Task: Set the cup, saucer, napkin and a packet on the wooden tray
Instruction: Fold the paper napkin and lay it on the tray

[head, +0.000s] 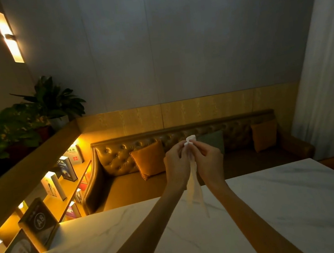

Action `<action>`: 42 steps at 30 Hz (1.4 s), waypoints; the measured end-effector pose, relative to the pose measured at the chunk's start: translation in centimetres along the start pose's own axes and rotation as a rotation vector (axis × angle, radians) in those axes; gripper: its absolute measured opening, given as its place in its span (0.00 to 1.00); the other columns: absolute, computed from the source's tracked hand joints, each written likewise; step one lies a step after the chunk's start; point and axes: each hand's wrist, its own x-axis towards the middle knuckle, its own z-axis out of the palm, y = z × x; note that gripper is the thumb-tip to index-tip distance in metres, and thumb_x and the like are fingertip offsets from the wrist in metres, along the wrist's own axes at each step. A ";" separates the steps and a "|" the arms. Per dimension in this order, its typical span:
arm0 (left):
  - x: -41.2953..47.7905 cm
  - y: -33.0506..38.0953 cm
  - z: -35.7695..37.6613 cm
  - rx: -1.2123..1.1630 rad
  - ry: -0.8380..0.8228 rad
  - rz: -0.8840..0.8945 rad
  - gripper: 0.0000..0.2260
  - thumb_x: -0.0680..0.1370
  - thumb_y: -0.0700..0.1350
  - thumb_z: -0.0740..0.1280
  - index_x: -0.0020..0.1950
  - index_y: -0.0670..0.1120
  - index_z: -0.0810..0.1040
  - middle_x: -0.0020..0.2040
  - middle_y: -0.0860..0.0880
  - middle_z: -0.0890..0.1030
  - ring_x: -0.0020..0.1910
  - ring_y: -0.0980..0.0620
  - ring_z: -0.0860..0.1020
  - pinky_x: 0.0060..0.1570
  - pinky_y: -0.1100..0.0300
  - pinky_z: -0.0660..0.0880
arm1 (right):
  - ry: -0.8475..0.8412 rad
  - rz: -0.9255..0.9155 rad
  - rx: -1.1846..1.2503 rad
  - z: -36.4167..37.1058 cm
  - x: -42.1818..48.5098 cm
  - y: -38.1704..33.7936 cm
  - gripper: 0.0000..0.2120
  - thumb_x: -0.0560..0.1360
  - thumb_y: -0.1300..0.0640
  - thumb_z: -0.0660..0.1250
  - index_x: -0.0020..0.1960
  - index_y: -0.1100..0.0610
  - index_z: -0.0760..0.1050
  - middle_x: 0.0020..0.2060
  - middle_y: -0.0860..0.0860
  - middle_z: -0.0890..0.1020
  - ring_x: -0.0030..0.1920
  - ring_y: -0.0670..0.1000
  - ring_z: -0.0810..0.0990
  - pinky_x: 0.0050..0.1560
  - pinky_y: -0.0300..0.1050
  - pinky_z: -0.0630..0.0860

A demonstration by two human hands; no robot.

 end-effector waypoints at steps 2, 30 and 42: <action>-0.3 0.4 -0.2 -0.003 -0.024 0.024 0.11 0.82 0.43 0.60 0.60 0.49 0.79 0.45 0.58 0.80 0.48 0.61 0.80 0.49 0.63 0.78 | 0.016 -0.006 0.006 0.4 -0.3 0.1 0.12 0.78 0.56 0.64 0.60 0.55 0.78 0.45 0.41 0.81 0.43 0.32 0.79 0.43 0.23 0.75; 0.6 0.3 -7.1 -0.157 -0.072 -0.157 0.10 0.77 0.47 0.68 0.58 0.49 0.79 0.56 0.48 0.79 0.53 0.49 0.80 0.47 0.55 0.81 | -0.219 0.019 0.126 -2.0 2.8 -0.2 0.16 0.78 0.55 0.63 0.65 0.57 0.72 0.50 0.42 0.79 0.46 0.31 0.79 0.38 0.27 0.77; 1.8 1.3 -6.9 -0.462 -0.232 -0.338 0.20 0.79 0.59 0.60 0.64 0.48 0.75 0.58 0.43 0.81 0.54 0.44 0.83 0.50 0.47 0.82 | -0.133 0.132 0.271 -2.8 3.3 -0.6 0.19 0.78 0.52 0.63 0.67 0.53 0.70 0.53 0.50 0.81 0.51 0.49 0.82 0.48 0.47 0.82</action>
